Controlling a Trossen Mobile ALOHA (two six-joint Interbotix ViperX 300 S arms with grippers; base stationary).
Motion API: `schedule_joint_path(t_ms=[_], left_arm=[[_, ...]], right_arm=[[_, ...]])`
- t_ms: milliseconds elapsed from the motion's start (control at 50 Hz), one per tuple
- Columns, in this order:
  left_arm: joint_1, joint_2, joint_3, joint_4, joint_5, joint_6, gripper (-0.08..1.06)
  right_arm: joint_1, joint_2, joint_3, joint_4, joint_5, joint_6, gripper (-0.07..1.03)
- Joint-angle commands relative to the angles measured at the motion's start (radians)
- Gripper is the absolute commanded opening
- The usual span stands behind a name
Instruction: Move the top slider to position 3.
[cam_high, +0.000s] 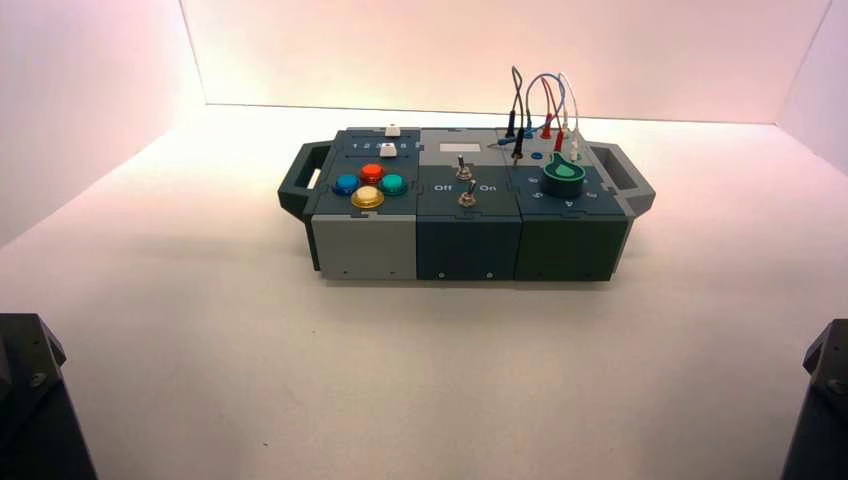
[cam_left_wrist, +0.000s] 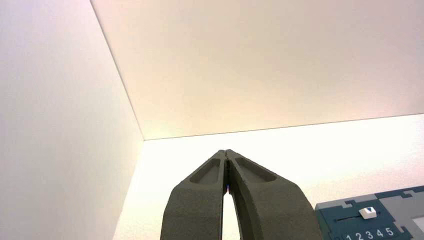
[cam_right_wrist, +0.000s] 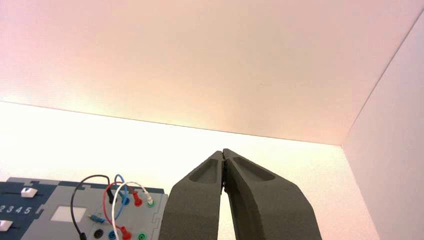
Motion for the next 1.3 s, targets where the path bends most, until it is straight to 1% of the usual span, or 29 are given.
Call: schedule_joint_path(t_ms=[20,320,420,480,560,640,800,860,900,920,960,980,1040,1080,1200,1240,1260,1280,1300], left_arm=[[0.003,-0.005,-0.015,0.002,-0.003,0.003,-0.03],[0.002,-0.005,-0.017,0.002,0.003,0.003,-0.03],[-0.014,-0.003,-0.031,-0.008,0.061,-0.011,-0.03],[-0.040,0.006,-0.052,-0.011,0.120,-0.023,-0.03],[-0.097,0.040,-0.091,-0.012,0.218,-0.035,-0.03],[-0.150,0.083,-0.115,-0.018,0.281,-0.043,-0.03],[-0.250,0.149,-0.152,-0.029,0.334,-0.067,-0.03],[-0.279,0.166,-0.169,-0.034,0.353,-0.084,-0.03],[-0.298,0.176,-0.186,-0.035,0.371,-0.104,-0.03],[-0.301,0.178,-0.190,-0.037,0.377,-0.109,-0.03],[-0.310,0.186,-0.213,-0.037,0.408,-0.129,-0.03],[-0.310,0.187,-0.218,-0.037,0.417,-0.135,-0.03],[-0.310,0.202,-0.252,-0.038,0.483,-0.163,-0.03],[-0.310,0.209,-0.272,-0.037,0.515,-0.170,-0.03],[-0.311,0.236,-0.324,-0.038,0.606,-0.172,-0.03],[-0.313,0.242,-0.337,-0.037,0.627,-0.170,-0.03],[-0.313,0.245,-0.341,-0.037,0.635,-0.170,-0.03],[-0.313,0.250,-0.351,-0.034,0.650,-0.166,-0.03],[-0.313,0.256,-0.356,-0.034,0.660,-0.160,-0.03]], right_arm=[[-0.005,0.002,-0.017,0.002,-0.008,0.000,-0.02],[-0.006,0.000,-0.020,0.005,0.000,0.002,-0.02],[-0.002,-0.002,-0.018,0.006,0.006,0.003,-0.02],[0.000,0.000,-0.018,0.011,0.009,0.003,-0.02],[0.003,0.003,-0.020,0.015,0.014,0.003,-0.02],[0.003,0.011,-0.021,0.023,0.032,0.005,-0.02],[0.011,0.038,-0.028,0.043,0.060,0.005,-0.02],[0.023,0.051,-0.031,0.048,0.063,0.005,-0.02],[0.031,0.057,-0.032,0.049,0.066,0.005,-0.02],[0.038,0.060,-0.032,0.051,0.067,0.006,-0.02],[0.048,0.067,-0.035,0.052,0.075,0.006,-0.02],[0.055,0.071,-0.038,0.054,0.086,0.006,-0.02],[0.077,0.083,-0.049,0.061,0.121,0.005,-0.02],[0.101,0.095,-0.061,0.072,0.155,0.006,-0.02],[0.175,0.129,-0.101,0.094,0.236,0.005,-0.02],[0.195,0.137,-0.112,0.095,0.262,0.005,-0.02],[0.195,0.137,-0.112,0.095,0.262,0.005,-0.02],[0.219,0.149,-0.129,0.097,0.301,0.002,-0.02],[0.224,0.152,-0.133,0.097,0.310,0.000,-0.02]])
